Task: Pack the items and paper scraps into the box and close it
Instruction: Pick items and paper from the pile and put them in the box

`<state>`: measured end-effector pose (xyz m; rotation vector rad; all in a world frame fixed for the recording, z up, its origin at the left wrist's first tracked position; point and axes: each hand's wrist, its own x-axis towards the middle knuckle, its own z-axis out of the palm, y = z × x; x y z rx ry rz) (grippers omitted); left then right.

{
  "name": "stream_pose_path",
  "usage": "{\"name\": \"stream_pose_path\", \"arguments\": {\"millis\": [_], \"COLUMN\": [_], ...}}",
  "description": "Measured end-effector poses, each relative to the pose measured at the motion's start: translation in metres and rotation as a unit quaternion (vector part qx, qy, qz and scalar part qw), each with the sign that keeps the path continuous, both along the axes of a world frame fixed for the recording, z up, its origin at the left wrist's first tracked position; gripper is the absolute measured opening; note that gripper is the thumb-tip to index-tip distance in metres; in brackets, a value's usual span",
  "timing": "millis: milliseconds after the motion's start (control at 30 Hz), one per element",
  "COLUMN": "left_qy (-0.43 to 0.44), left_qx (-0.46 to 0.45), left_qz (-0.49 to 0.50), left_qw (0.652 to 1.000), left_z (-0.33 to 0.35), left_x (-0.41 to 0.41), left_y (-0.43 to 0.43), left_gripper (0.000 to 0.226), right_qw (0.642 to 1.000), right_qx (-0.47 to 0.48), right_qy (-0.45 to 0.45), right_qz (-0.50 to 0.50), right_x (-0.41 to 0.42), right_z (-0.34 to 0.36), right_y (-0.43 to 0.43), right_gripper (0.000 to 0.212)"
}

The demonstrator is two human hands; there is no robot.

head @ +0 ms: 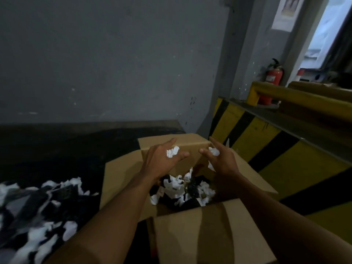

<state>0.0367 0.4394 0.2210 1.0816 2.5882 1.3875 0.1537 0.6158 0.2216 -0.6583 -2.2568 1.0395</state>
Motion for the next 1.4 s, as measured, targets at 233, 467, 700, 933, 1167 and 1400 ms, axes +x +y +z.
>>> {"name": "stream_pose_path", "arguments": {"millis": [233,467,700,933,1167,1400], "left_qy": [-0.046,-0.047,-0.031,-0.033,-0.042,-0.017], "left_qx": [-0.059,-0.182,-0.244,-0.273,-0.261,-0.236], "left_qz": [0.024,0.011,-0.018,-0.03,-0.044,-0.004], "left_qw": [0.997,0.982,0.969,0.961,0.963,0.972], "left_z": [-0.03,-0.065,-0.1,-0.121,-0.103,-0.07], "left_x": [-0.005,-0.033,-0.06,-0.084,-0.082,-0.058], "left_y": [0.039,0.069,0.088,0.098,0.089,0.07], "left_gripper": [0.05,0.046,0.033,0.054,0.023,0.026], "right_qw": [0.997,0.99,0.975,0.968,0.97,0.967], "right_qx": [-0.027,-0.039,0.003,0.022,0.044,0.043], "right_qy": [-0.043,-0.121,-0.2,-0.233,-0.206,-0.221], "right_qz": [0.057,0.063,0.095,0.09,0.119,0.116], "right_x": [-0.02,-0.061,-0.088,-0.103,-0.101,-0.084], "right_z": [-0.043,-0.08,-0.1,-0.106,-0.104,-0.081], "right_y": [0.052,0.074,0.09,0.099,0.102,0.089], "right_gripper": [0.064,0.052,0.026,0.036,0.012,0.064]}}
